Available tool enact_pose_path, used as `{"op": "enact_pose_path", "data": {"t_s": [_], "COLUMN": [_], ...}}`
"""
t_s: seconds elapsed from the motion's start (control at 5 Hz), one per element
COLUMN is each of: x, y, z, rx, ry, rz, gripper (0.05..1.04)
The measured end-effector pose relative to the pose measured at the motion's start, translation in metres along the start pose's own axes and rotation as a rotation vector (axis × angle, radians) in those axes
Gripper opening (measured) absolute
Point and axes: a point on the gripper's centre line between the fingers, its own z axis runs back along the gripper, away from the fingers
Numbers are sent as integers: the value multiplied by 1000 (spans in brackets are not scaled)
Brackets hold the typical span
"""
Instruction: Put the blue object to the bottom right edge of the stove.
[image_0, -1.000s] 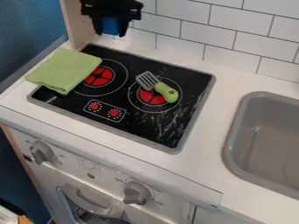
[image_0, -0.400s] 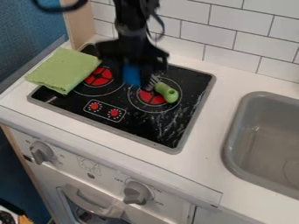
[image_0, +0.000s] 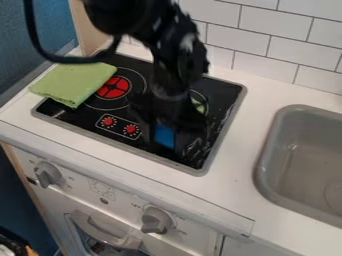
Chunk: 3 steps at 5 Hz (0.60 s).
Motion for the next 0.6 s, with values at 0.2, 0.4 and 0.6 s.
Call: {"op": "enact_pose_path", "data": {"t_s": [0.2,0.4,0.6], "x": [-8,-6,-2], "y": [-10,-15,-17], "z": [-7,-9,-10], "rx": [19,22,20], "ry": [14,4,7], "rz": [-36,-52,-43], "gripper": [612,668,912]}}
